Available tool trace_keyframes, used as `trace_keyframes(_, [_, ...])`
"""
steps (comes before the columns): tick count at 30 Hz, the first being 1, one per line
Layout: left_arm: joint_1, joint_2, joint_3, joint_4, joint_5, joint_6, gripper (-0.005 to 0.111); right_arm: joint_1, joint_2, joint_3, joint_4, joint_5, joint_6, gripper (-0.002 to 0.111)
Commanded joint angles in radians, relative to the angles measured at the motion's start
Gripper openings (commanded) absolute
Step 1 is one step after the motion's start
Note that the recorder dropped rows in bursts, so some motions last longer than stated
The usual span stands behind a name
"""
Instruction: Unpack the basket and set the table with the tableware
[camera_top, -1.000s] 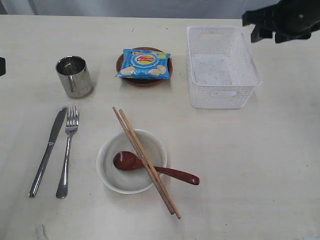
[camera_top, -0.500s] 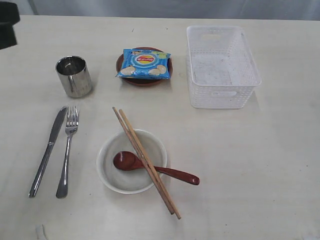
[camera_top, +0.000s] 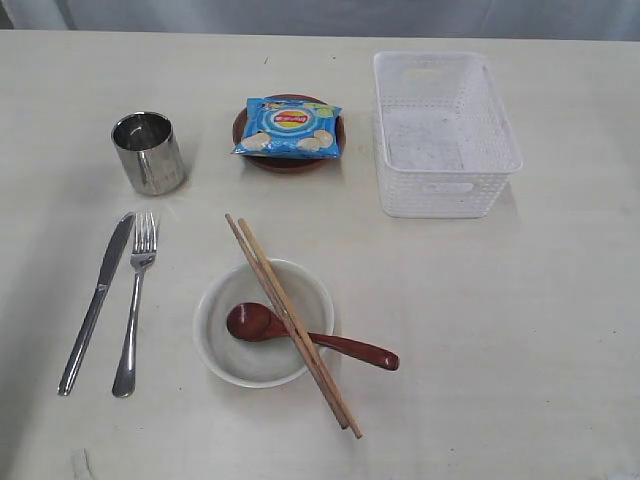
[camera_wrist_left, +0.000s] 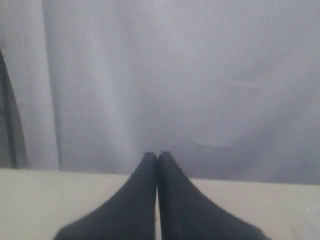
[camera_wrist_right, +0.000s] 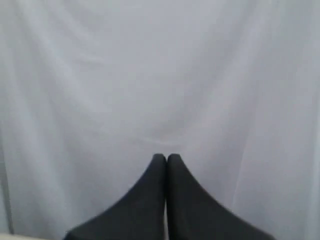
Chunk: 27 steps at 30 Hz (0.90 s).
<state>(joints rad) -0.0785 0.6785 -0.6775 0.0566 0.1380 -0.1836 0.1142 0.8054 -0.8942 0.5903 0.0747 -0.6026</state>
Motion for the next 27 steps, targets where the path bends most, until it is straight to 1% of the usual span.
trace_keyframes(1, [0.004, -0.229, -0.011, 0.017, 0.074, 0.005, 0.000, 0.063, -0.371, 0.002, 0.004, -0.009, -0.030, -0.001])
trace_keyframes(4, [0.004, -0.339, 0.001, 0.017, 0.131, 0.032, 0.000, 0.063, -0.503, 0.002, -0.016, 0.078, -0.030, -0.001])
trace_keyframes(6, [0.004, -0.382, 0.024, 0.005, 0.164, 0.030, 0.000, 0.063, -0.512, 0.009, -0.012, 0.183, -0.017, -0.001])
trace_keyframes(7, [0.004, -0.401, 0.039, -0.034, 0.192, 0.031, 0.000, 0.063, -0.512, 0.022, -0.012, 0.218, 0.006, -0.001])
trace_keyframes(9, [0.002, -0.426, 0.062, -0.091, 0.219, 0.055, 0.000, 0.063, -0.522, 0.037, -0.012, 0.229, 0.048, -0.001])
trace_keyframes(12, [-0.022, -0.461, 0.094, -0.175, 0.247, 0.140, 0.000, 0.063, -0.567, 0.063, -0.012, 0.254, 0.067, -0.001])
trace_keyframes(16, [-0.060, -0.486, 0.131, -0.181, 0.254, 0.146, 0.000, 0.063, -0.635, 0.128, -0.012, 0.310, 0.075, -0.001])
trace_keyframes(20, [-0.062, -0.488, 0.155, -0.181, 0.291, 0.146, 0.000, 0.063, -0.696, 0.224, 0.012, 0.326, 0.082, -0.001])
trace_keyframes(25, [-0.062, -0.488, 0.205, -0.234, 0.341, 0.146, 0.000, 0.063, -0.761, 0.349, 0.052, 0.321, 0.082, -0.001])
trace_keyframes(27, [-0.062, -0.488, 0.230, -0.276, 0.344, 0.146, 0.000, 0.063, -0.770, 0.382, 0.077, 0.317, 0.082, -0.001])
